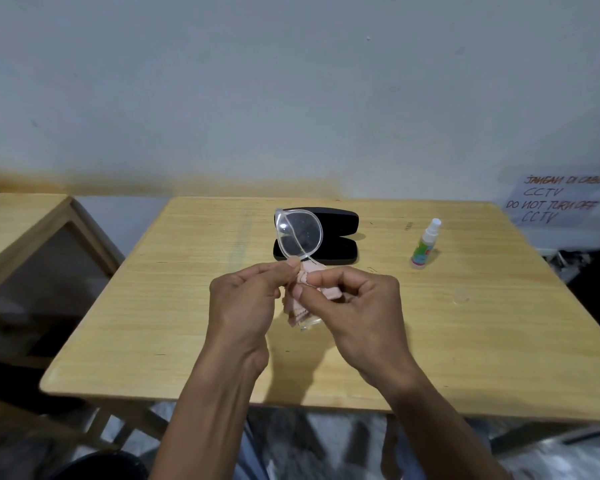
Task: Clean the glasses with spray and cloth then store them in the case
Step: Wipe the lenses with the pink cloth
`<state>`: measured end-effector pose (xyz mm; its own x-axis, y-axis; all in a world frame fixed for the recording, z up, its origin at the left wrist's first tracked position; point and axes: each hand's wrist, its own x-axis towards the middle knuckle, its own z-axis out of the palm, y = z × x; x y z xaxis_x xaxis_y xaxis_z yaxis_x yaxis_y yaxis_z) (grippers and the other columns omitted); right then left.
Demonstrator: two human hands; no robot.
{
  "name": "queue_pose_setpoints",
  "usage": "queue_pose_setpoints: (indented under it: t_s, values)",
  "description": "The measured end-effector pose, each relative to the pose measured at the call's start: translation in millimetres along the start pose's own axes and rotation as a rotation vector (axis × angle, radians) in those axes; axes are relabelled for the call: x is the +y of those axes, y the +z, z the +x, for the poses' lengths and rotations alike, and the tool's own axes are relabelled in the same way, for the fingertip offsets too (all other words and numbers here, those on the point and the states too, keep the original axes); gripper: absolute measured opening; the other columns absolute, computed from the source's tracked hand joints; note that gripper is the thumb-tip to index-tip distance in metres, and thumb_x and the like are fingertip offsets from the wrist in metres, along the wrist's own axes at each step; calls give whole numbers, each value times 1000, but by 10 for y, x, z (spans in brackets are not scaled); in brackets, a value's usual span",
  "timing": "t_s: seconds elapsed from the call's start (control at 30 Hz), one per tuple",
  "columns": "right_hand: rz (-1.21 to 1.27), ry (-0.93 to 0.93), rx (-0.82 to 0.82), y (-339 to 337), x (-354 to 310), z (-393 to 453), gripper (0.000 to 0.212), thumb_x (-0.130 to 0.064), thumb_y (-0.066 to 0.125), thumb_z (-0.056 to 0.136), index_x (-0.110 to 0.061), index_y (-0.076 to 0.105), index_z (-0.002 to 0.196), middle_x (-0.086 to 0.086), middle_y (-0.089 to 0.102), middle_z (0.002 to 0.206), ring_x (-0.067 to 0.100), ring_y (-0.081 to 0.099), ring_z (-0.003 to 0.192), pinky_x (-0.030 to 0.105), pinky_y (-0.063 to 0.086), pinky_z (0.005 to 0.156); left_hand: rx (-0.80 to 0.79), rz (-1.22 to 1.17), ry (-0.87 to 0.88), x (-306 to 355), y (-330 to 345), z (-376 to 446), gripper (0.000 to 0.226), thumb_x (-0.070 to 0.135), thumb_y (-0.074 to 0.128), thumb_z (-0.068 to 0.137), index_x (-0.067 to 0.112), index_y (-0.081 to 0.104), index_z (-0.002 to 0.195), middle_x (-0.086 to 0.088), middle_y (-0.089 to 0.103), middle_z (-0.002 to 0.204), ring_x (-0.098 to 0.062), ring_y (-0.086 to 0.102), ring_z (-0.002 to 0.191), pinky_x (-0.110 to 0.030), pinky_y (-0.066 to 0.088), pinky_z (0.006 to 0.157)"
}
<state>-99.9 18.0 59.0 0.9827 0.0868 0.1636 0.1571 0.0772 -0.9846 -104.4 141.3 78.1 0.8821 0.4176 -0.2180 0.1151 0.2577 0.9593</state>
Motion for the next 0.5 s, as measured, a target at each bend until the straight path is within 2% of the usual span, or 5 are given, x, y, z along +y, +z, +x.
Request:
queue_pose_setpoints:
  t_s: [0.17,0.27,0.33,0.4,0.5]
  values:
    - [-22,37,-16,-23,9,23,11,-3,85,74,-12,79,77,3,78,70,13,74,63,22,56,61,-38,95,34,12,-42,22,16,14,77,78,11,71,63,16,52,42,-14,45,66,-24,36,61]
    - [-27,50,-41,-26,15,-2,15,-4,86,74,-17,79,76,2,78,69,13,74,64,23,58,63,-44,141,75,-22,-63,59,25,14,78,79,10,67,56,15,52,43,-5,48,54,-11,42,53]
    - [-35,48,-46,-29,17,-22,17,-2,86,73,-18,79,75,2,78,67,10,72,62,22,57,61,-50,136,91,-43,-66,67,25,13,78,79,7,67,57,14,53,43,0,48,48,-4,41,50]
    - [-40,52,-53,-38,22,-38,18,0,86,72,-17,79,75,1,77,67,7,70,60,19,55,60,-41,131,94,-45,-71,71,25,13,78,79,7,67,58,12,55,45,-3,50,52,-7,44,55]
    - [-58,67,-57,-64,40,-66,18,-1,87,71,-17,80,77,0,78,70,6,72,63,18,54,63,-5,123,100,-31,-86,96,33,16,78,80,11,63,51,5,62,56,-13,60,70,-17,40,66]
